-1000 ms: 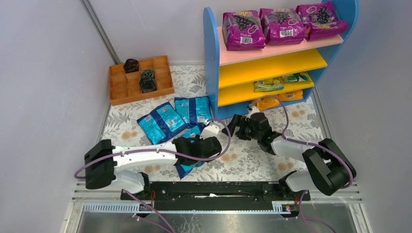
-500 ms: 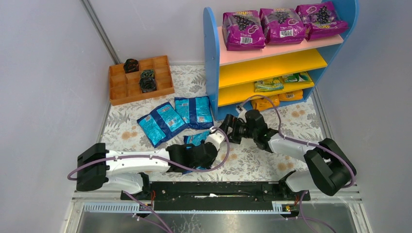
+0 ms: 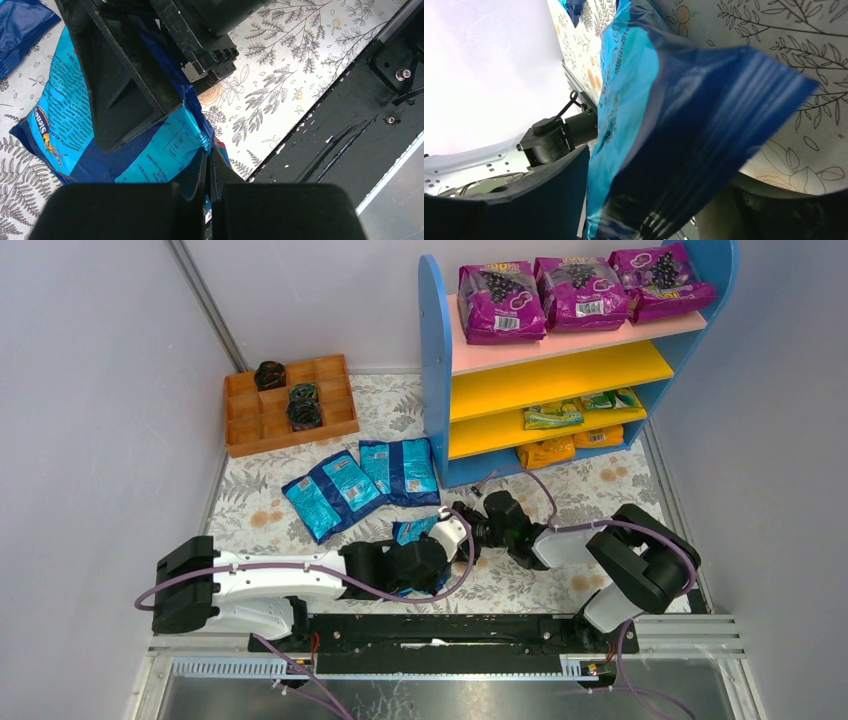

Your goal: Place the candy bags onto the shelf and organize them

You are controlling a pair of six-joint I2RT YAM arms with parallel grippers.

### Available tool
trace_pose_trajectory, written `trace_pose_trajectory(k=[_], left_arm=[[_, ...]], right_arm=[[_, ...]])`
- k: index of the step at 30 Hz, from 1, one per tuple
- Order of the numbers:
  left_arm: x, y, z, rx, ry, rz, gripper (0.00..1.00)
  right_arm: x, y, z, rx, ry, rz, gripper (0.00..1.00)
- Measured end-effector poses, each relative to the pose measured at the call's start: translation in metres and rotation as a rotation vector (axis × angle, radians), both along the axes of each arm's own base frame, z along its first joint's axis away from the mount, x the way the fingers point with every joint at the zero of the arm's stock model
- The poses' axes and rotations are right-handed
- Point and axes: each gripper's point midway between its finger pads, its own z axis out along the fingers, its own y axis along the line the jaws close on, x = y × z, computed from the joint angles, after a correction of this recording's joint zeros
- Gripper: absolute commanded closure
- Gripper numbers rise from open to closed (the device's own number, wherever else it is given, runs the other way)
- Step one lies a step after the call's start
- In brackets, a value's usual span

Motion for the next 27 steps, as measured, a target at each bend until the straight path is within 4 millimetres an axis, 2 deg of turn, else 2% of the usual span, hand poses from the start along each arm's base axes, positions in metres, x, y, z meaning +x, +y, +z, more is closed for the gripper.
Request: trace_pose_trajectory(k=[1,4,5,7,9,10,12,14,17,21,22,26,27], left_arm=[[-0.001,0.0,0.0,0.0,0.0,-0.003,0.98],[-0.002,-0.001,-0.001,0.003,0.003,-0.015,0.81],[-0.003,-0.002,-0.001,0.002,0.007,-0.019,0.72],[-0.004,-0.006,-0.001,-0.01,0.011,-0.028,0.48],[-0.005,-0.009,0.002,-0.026,0.009,-0.038,0.32],[-0.005,-0.011,0.004,-0.035,0.009,-0.042,0.2],[-0.006,-0.012,0.012,-0.058,0.003,-0.051,0.09],[-0.005,-0.011,0.024,-0.089,-0.018,-0.063,0.05],[-0.002,-0.01,0.058,-0.162,-0.069,-0.069,0.01],[0.015,-0.01,0.122,-0.252,-0.198,-0.041,0.01],[0.022,-0.01,0.144,-0.277,-0.246,-0.021,0.01],[0.052,0.0,0.215,-0.345,-0.41,0.081,0.01],[0.058,0.003,0.226,-0.352,-0.442,0.104,0.01]], right_arm=[[0.0,0.0,0.0,0.002,0.001,-0.006,0.33],[-0.001,-0.002,-0.004,0.004,0.005,-0.03,0.45],[-0.002,-0.003,-0.005,0.002,0.008,-0.039,0.5],[-0.004,-0.006,-0.009,-0.005,0.014,-0.054,0.6],[-0.006,-0.011,-0.014,-0.016,0.012,-0.07,0.68],[-0.008,-0.014,-0.015,-0.019,0.01,-0.075,0.72],[-0.009,-0.019,-0.013,-0.019,-0.006,-0.094,0.78],[-0.009,-0.023,-0.007,-0.014,-0.035,-0.109,0.8],[-0.006,-0.031,0.005,-0.019,-0.092,-0.137,0.83],[-0.004,-0.049,0.018,-0.075,-0.177,-0.169,0.85],[-0.004,-0.055,0.021,-0.101,-0.2,-0.177,0.85],[-0.001,-0.089,0.044,-0.234,-0.32,-0.232,0.87],[0.001,-0.101,0.053,-0.275,-0.356,-0.252,0.87]])
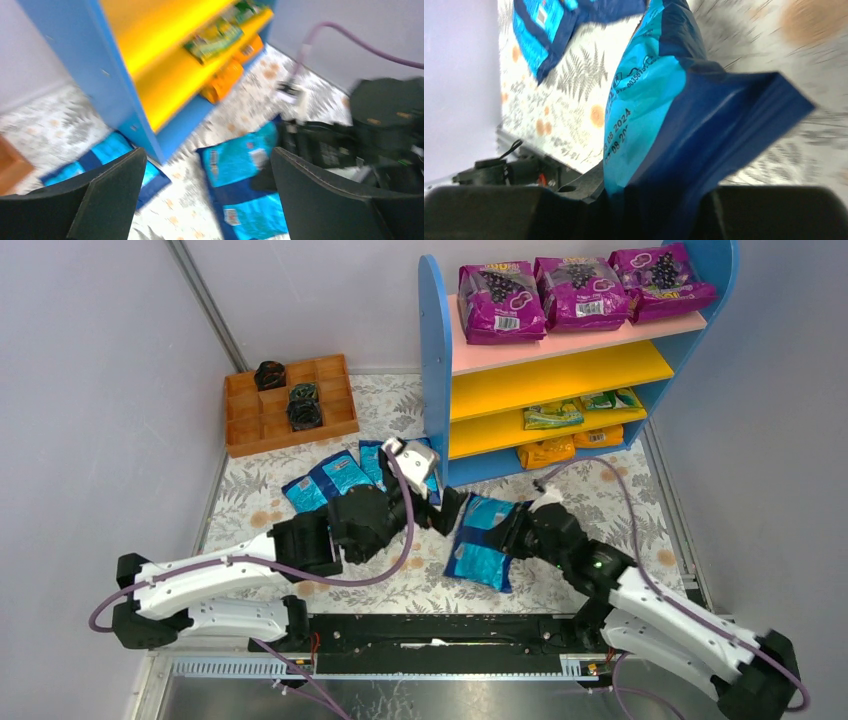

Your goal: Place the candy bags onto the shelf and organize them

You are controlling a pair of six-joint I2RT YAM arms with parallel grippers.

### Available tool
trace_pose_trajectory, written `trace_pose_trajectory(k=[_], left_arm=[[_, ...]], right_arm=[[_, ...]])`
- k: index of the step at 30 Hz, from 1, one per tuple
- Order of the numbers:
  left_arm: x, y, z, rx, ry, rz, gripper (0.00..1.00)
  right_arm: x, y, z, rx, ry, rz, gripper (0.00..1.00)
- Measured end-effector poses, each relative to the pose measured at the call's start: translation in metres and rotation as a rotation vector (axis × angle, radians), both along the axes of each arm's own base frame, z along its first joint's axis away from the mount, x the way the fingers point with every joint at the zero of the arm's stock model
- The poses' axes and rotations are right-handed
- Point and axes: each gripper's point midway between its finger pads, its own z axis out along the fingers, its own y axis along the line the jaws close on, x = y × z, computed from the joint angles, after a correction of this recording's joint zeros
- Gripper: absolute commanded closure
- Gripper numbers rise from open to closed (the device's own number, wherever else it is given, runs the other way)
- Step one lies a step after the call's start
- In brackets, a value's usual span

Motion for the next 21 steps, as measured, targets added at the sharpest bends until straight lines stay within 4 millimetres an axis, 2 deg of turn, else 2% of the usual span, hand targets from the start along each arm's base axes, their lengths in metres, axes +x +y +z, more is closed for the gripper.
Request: trace_pose_trajectory(k=[1,3,6,8,11,14,16,19,21], left_arm=[[0.009,0.006,0.016,-0.015,-0.038,0.037,0.01],[0.021,0.015,0.034,-0.026,-0.09,0.094,0.01],[0.039,0.03,0.053,-0.03,-0.166,0.185,0.01],[0.047,0.042,0.054,-0.031,-0.206,0.24,0.01],[0.055,0.061,0.043,-0.014,-0.233,0.299,0.01],[0.064,0.082,0.03,0.016,-0.251,0.367,0.01],[0.067,0.089,0.029,0.032,-0.264,0.4,0.01],[0.07,0.094,0.029,0.051,-0.278,0.428,0.01],[0.071,0.095,0.028,0.066,-0.283,0.438,0.01]], right_arm=[[0.003,-0.012,0.011,-0.045,-0.036,-0.026,0.87],[0.007,-0.035,0.036,-0.125,-0.104,-0.079,0.87],[0.012,-0.063,0.07,-0.219,-0.179,-0.146,0.87],[0.014,-0.081,0.094,-0.283,-0.224,-0.184,0.86],[0.017,-0.101,0.124,-0.372,-0.276,-0.219,0.86],[0.025,-0.114,0.152,-0.462,-0.319,-0.241,0.87],[0.035,-0.116,0.173,-0.511,-0.353,-0.258,0.88],[0.051,-0.111,0.198,-0.548,-0.399,-0.268,0.89],[0.062,-0.103,0.203,-0.558,-0.417,-0.263,0.9]])
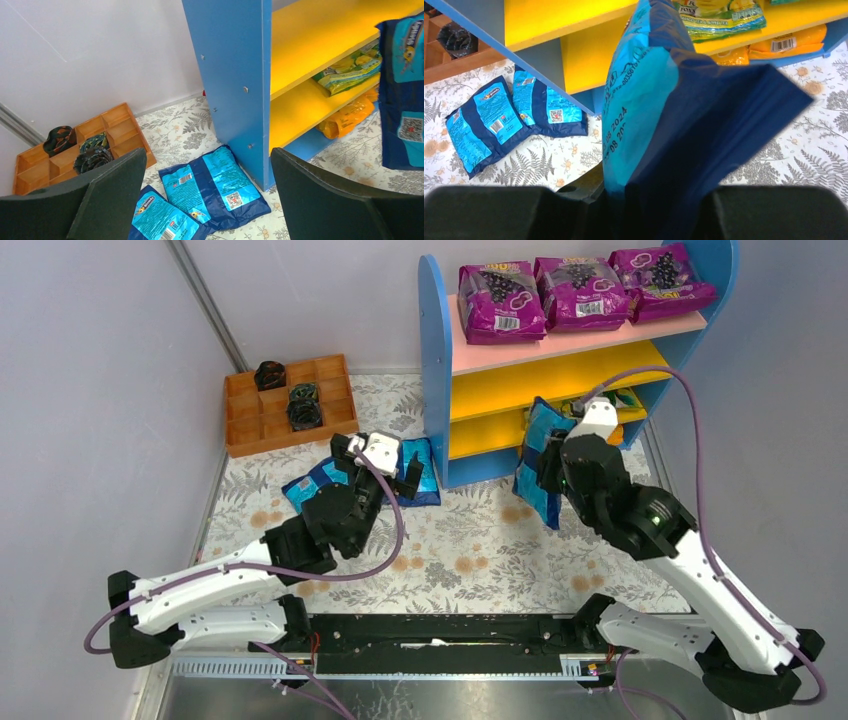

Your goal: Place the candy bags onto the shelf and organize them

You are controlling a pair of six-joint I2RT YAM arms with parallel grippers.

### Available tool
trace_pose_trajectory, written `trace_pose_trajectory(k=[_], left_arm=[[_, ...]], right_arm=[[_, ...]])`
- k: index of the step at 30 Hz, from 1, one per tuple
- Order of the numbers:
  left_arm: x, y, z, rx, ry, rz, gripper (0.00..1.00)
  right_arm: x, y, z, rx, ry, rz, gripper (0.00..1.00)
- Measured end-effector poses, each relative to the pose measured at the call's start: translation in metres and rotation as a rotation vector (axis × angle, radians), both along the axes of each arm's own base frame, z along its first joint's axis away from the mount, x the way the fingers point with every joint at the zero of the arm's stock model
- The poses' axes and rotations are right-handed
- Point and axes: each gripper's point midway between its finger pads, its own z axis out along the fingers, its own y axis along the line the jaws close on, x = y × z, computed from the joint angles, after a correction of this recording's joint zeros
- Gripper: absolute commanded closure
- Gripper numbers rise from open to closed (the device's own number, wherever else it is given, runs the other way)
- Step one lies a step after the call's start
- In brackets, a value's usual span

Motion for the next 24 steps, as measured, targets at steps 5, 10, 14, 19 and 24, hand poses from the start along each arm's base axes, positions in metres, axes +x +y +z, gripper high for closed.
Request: trace_pose_trajectory(k=[5,10,14,19,24], left_arm=[[0.002,-0.001,-0.004,0.031,0.001,0.013,0.01],[0.004,-0.001,-0.007,0.049,0.001,0.023,0.01],[0.006,-0.004,-0.012,0.073,0.006,0.028,0.01],[0.008,-0.008,-0.018,0.096,0.013,0.028,0.01],[0.008,-0.008,-0.018,0.097,0.013,0.028,0.01]], right_arm=[[0.034,0.005,-0.011,0.094,0.071,0.004,0.93],[0.063,-0.014,-0.017,0.362,0.138,-0.01,0.92],[0.07,-0.01,-0.004,0.615,0.145,0.07,0.92],[0.079,-0.046,0.007,0.957,0.114,0.073,0.92],[0.08,-0.072,0.022,1.083,0.055,0.043,0.92]])
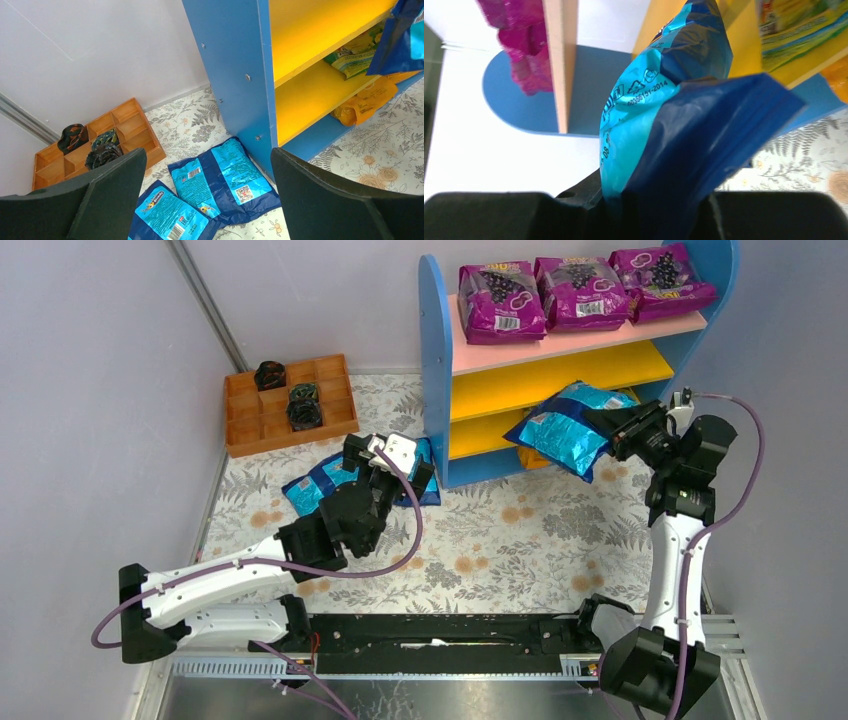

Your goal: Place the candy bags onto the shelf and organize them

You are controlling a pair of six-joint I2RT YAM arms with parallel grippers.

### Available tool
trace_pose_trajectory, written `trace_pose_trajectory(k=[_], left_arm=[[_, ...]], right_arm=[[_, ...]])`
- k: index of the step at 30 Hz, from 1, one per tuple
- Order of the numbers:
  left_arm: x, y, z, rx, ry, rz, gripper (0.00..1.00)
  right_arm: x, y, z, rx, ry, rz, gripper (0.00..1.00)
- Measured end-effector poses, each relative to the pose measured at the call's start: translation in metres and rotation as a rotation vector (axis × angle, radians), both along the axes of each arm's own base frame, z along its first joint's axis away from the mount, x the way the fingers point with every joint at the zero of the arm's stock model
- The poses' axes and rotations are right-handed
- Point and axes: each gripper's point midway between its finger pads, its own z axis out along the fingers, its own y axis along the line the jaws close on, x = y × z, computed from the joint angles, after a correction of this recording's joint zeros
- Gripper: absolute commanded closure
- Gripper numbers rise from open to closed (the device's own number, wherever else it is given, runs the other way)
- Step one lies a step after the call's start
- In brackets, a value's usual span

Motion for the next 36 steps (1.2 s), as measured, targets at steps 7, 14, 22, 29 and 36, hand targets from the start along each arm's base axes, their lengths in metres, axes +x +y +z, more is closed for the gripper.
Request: trace_pose_trajectory(k=[7,14,22,29,36], left_arm=[[0.0,0.0,0.0,0.0,0.0,0.0,0.01],[-0.001,0.0,-0.004,0.017,0.01,-0.004,0.01],[-0.001,0.0,-0.007,0.026,0.018,-0.008,0.01],[-0.002,-0.003,-0.008,0.021,0.025,-0.022,0.01],[-0.003,-0.007,-0.009,0.006,0.031,-0.041,0.01]], right_arm=[[-0.014,0.01,0.04,0.073,-0.104,0.064,0.92],[-0.008,0.003,0.052,0.056,-0.145,0.009,0.92],[0.039,-0.031,0.007,0.157,-0.046,-0.16,0.92],[0.065,-0.053,0.004,0.198,-0.055,-0.259,0.92],[0.095,-0.089,0.0,0.176,-0.038,-0.429,0.89]])
